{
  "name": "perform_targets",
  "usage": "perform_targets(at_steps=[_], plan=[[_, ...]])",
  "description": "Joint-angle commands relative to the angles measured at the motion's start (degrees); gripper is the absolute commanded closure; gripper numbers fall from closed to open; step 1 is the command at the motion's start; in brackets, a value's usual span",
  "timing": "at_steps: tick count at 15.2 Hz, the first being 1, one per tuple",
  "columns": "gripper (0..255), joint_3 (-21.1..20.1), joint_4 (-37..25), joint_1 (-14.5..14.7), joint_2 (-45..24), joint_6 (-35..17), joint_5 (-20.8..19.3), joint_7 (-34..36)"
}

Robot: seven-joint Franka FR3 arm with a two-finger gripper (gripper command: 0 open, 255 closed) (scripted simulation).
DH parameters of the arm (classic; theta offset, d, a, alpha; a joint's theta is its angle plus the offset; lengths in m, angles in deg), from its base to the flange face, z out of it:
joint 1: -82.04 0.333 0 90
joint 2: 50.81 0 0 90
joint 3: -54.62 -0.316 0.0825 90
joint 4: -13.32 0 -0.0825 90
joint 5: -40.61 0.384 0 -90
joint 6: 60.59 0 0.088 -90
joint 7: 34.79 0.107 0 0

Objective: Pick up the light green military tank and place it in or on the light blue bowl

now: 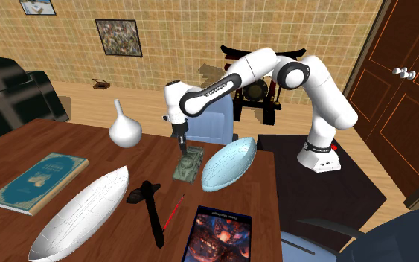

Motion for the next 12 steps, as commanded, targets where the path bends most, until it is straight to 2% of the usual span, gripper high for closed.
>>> perform_targets(at_steps=[1, 12], plan=[[255, 0.0, -0.37, -0.01, 0.63, 0.92, -0.03, 0.15], [255, 0.02, -4.15, -0.09, 3.5, 7.5, -0.26, 1.16]])
